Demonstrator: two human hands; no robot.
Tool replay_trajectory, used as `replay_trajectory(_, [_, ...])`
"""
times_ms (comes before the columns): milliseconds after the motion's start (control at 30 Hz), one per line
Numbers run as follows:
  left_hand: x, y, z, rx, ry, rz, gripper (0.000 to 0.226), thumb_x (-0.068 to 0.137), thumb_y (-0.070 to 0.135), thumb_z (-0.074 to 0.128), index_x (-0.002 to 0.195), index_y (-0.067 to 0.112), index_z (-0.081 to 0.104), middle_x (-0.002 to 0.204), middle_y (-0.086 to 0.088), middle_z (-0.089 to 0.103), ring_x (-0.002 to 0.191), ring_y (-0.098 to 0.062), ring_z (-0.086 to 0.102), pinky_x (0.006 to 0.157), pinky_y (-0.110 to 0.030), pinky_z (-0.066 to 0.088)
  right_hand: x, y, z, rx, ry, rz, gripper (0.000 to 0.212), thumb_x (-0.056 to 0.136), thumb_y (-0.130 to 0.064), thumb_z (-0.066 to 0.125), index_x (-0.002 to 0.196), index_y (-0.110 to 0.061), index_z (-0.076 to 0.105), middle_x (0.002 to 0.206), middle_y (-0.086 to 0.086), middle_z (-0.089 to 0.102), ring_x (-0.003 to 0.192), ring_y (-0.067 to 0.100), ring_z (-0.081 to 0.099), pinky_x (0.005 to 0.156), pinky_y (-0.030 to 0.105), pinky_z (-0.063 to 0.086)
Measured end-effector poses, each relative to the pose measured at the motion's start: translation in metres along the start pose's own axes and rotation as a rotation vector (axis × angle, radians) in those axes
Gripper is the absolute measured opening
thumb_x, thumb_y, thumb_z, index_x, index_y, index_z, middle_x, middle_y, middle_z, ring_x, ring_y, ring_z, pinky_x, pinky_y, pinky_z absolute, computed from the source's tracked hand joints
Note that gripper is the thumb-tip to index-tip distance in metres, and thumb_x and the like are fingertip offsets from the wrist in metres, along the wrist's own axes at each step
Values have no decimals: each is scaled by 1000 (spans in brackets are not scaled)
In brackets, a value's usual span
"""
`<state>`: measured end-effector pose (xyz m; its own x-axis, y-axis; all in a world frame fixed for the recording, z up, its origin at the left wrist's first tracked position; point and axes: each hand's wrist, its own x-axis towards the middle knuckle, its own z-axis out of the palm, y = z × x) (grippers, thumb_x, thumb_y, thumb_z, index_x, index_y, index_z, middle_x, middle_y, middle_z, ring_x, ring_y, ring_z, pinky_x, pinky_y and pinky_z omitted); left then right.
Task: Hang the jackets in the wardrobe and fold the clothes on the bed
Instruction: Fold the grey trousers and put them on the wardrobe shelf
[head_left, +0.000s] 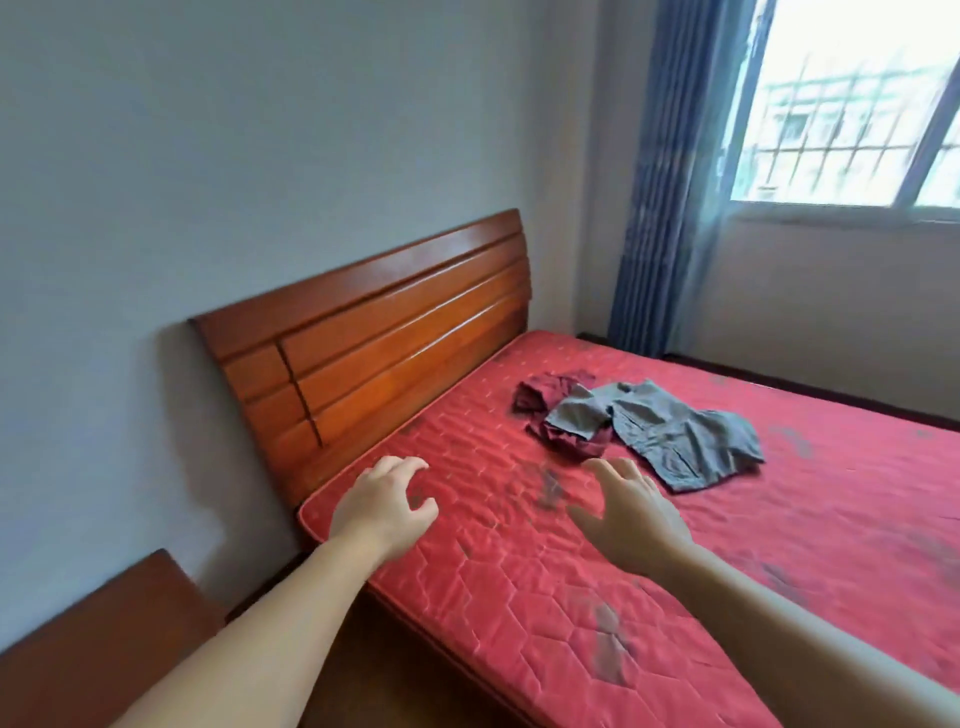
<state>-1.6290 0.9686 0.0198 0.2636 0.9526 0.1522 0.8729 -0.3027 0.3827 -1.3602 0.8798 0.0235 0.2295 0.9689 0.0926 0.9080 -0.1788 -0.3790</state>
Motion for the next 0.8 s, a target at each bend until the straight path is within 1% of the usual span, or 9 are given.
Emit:
replay_trajectory(100, [23,49,24,2,-38,86,48,86,46,56,132,36,49,136,12,47,122,-14,47,94,-36,47,1,40,-17,2,28,55,61,87,-59,52,139,-29,38,139,-3,40,126,23,45,97,38,44])
replay_trajectory(200, [49,76,37,-19,-48,142,48,86,46,56,132,37,48,135,13,47,122,-12,47,93,-34,48,16,60,-29,-7,54,87,65,86,-58,53,142,-29,35,142,-3,39,127,22,45,98,36,44])
replay_trajectory(333, [93,92,46,-41,-34,191,48,86,46,55,132,37,48,133,14,48,119,-12,47,89,-31,48,51,69,-43,-38,98,85,66,86,-57,53,143,-30,35,142,-5,39,128,19,43,99,34,43])
replay_trajectory(467, [136,100,58,-47,-54,228,48,86,46,54,133,37,47,135,12,47,121,-13,45,90,-32,48,86,78,-51,-72,141,119,63,86,-57,52,142,-34,35,144,-7,38,128,18,43,93,33,44])
replay_trajectory(633, [184,123,81,-44,-90,268,49,87,46,54,135,37,45,136,12,46,121,-13,45,88,-30,47,120,107,-57,-80,145,173,63,85,-57,51,142,-34,35,146,-7,37,127,16,44,90,32,46])
replay_trajectory(800, [239,162,112,-45,-106,315,51,87,47,53,136,37,44,135,15,45,122,-11,44,90,-29,46,164,155,-61,-53,140,214,65,86,-57,51,144,-35,32,150,-8,32,131,16,40,99,35,45])
